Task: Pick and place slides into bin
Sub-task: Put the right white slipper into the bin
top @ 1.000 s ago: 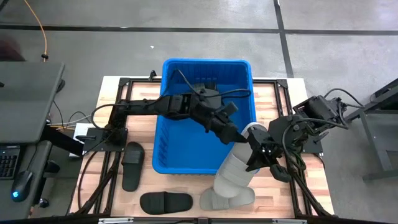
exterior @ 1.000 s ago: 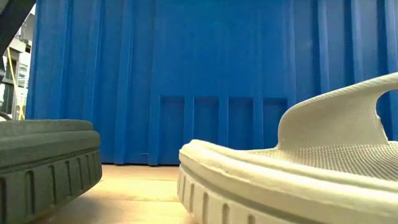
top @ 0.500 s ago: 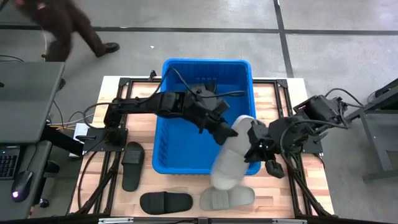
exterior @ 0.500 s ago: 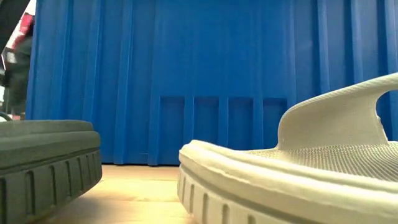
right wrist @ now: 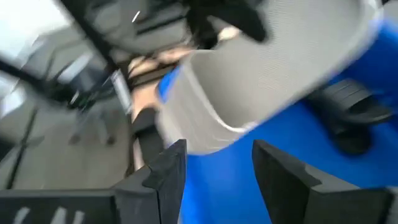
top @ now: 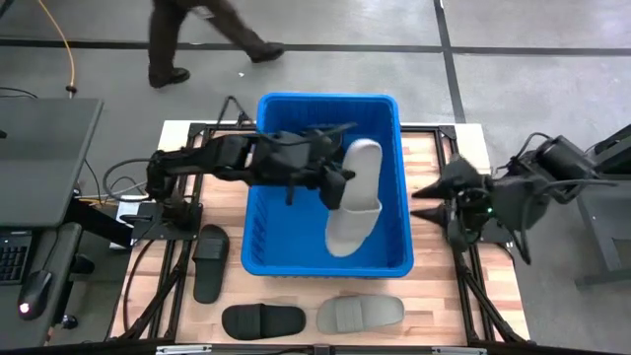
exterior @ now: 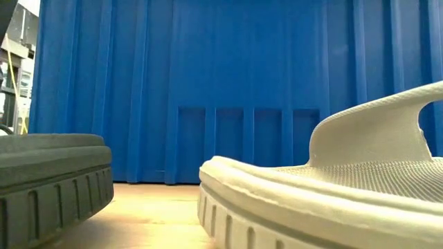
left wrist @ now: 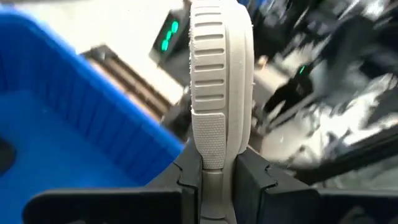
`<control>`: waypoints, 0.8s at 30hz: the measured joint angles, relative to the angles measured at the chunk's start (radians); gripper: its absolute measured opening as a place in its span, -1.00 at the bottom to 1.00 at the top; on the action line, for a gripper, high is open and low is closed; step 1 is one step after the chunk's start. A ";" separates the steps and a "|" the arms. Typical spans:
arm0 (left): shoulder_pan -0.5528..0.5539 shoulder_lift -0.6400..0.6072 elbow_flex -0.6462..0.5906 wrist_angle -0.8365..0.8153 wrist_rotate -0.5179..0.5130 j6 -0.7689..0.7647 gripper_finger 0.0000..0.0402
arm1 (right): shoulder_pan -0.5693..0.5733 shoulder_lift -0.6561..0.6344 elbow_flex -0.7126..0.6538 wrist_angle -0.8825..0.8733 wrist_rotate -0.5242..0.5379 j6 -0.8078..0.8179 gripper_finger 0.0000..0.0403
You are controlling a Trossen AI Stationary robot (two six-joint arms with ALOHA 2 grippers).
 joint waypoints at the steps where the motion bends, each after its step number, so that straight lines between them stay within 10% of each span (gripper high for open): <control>1: -0.010 -0.009 0.001 0.020 -0.028 0.002 -0.81 | 0.010 -0.005 0.000 -0.004 0.050 0.019 -0.14; 10: -0.074 -0.078 0.001 0.077 -0.182 0.059 -0.81 | 0.026 0.005 0.000 -0.016 0.161 0.075 -0.16; 14: -0.144 -0.128 0.002 -0.040 -0.408 0.058 -0.81 | 0.037 0.017 -0.015 -0.016 0.209 0.081 -0.15; 24: -0.357 -0.208 0.002 -0.615 -0.805 -0.444 -0.81 | 0.049 -0.036 -0.268 0.039 0.281 0.215 -0.14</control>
